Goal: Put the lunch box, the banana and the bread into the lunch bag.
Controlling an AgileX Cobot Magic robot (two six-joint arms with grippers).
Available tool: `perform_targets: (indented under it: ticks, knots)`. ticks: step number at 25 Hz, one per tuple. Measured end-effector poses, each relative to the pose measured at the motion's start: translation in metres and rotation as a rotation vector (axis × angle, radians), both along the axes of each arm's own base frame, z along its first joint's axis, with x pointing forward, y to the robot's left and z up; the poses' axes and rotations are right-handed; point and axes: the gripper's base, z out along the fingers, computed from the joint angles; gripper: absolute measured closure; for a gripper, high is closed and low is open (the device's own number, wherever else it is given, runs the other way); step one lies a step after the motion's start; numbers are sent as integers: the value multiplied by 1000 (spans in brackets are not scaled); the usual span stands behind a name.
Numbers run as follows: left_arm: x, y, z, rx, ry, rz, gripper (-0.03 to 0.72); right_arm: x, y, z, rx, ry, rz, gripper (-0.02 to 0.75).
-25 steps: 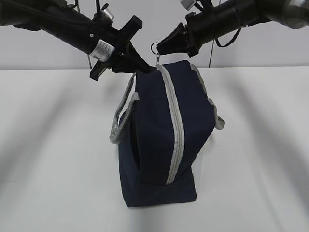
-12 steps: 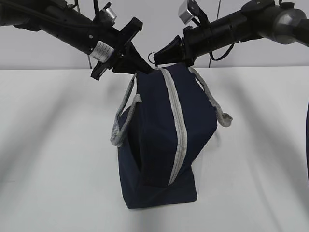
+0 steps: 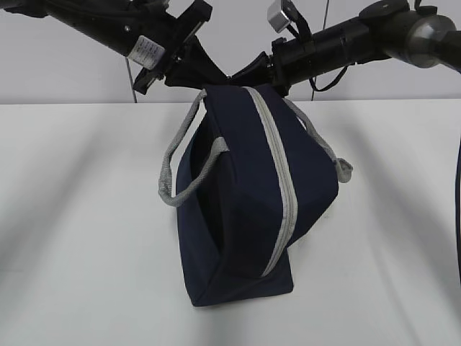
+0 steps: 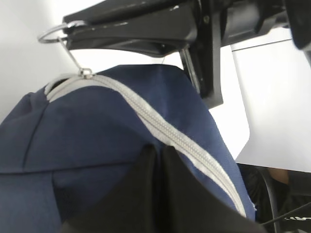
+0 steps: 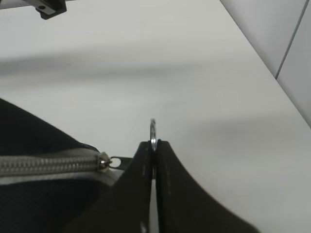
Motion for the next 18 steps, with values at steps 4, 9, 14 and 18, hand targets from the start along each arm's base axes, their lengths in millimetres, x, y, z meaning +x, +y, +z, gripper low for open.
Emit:
perform_targets:
  ticks: [4, 9, 14, 18]
  knots:
    - [-4, 2, 9, 9, -33, -12, 683, 0, 0, 1, 8, 14, -3, 754]
    - [-6, 3, 13, 14, -41, -23, 683, -1, 0, -1, -7, 35, -7, 754]
    - [-7, 2, 13, 12, -49, -34, 683, -1, -2, -4, -37, 57, -15, 754]
    - [-7, 3, 13, 19, -55, -41, 683, -1, -1, -2, -13, 99, -37, 752]
